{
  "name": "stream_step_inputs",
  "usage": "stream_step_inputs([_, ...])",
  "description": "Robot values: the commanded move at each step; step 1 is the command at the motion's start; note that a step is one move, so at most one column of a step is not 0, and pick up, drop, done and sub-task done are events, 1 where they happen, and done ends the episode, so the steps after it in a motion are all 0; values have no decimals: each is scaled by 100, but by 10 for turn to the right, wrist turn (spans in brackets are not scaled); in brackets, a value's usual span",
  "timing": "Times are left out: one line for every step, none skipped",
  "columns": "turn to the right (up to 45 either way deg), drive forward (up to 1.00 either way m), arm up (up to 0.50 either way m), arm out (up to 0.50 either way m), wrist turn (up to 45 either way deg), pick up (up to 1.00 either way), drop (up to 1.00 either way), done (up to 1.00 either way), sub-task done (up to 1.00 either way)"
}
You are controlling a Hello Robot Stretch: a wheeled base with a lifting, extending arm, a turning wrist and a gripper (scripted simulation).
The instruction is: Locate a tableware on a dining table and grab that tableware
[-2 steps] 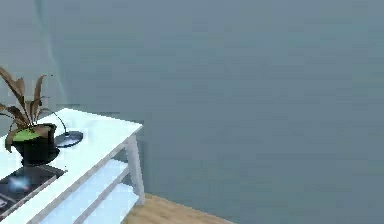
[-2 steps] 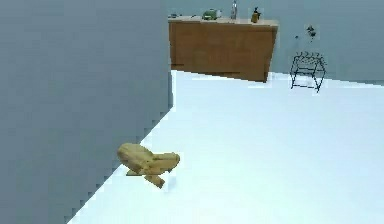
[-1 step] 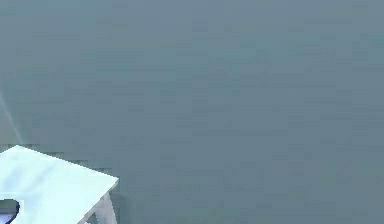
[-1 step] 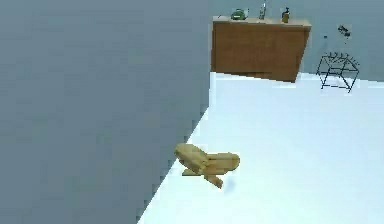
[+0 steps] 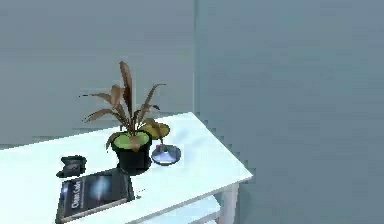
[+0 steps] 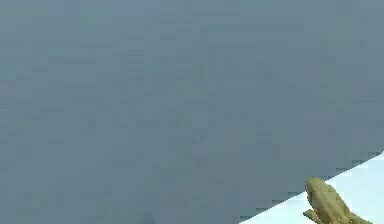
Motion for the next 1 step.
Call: stream_step_inputs([-450, 0, 0, 0, 0, 0, 0, 0, 0])
